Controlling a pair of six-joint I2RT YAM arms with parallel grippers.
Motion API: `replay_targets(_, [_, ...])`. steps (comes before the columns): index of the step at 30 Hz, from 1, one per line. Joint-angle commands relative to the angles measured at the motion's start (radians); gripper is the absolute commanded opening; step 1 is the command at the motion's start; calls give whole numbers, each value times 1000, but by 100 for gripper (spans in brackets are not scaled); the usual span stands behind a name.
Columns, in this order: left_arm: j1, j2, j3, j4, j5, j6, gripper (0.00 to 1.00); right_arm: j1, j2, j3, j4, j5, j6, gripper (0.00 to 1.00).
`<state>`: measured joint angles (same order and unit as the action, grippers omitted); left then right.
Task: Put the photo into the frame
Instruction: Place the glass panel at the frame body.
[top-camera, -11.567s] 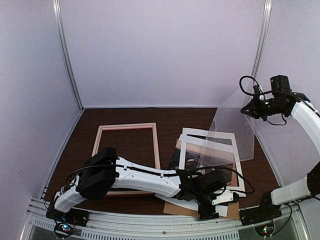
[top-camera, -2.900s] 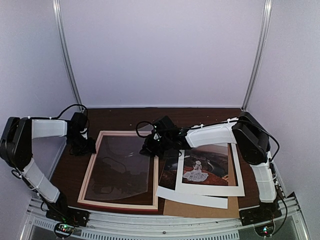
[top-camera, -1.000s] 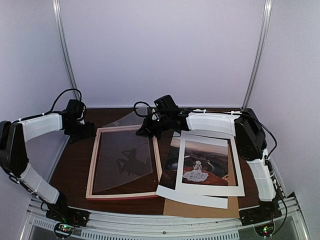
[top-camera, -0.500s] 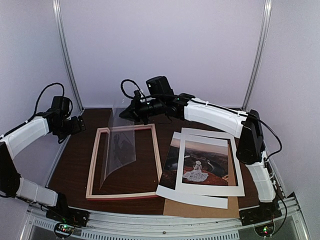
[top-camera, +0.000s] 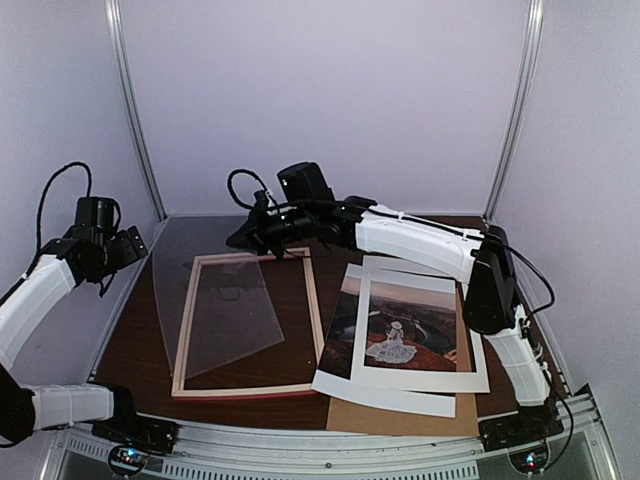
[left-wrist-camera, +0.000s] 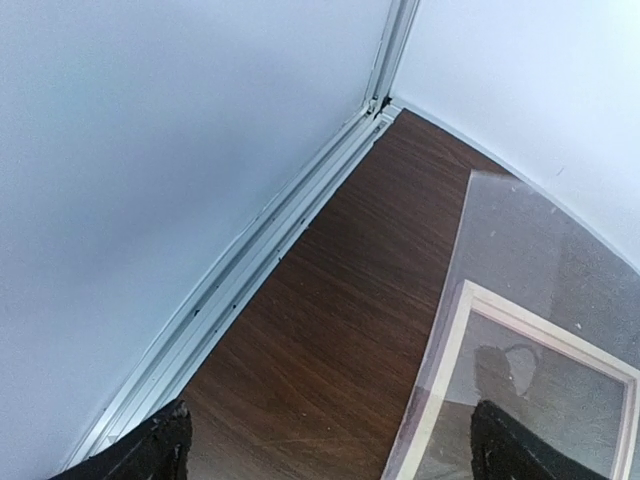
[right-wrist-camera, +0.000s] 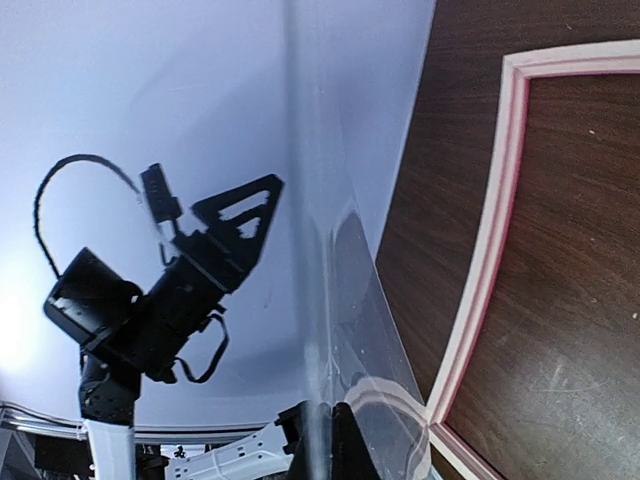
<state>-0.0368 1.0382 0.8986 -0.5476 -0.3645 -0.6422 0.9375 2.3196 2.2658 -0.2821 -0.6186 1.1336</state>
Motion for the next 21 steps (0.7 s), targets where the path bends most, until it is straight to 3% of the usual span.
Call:
replay_targets(1, [9,-19,-18,24,-35,-4,98,-19,17,-115,43,71,19,0])
replay_targets(11, [9,38,-57,84,108,26,98,-62,5,-380,115,105,16,0])
replay_targets(21, [5,142,-85,106,203,51,98,-83,-21,-454,90,102,-31,0])
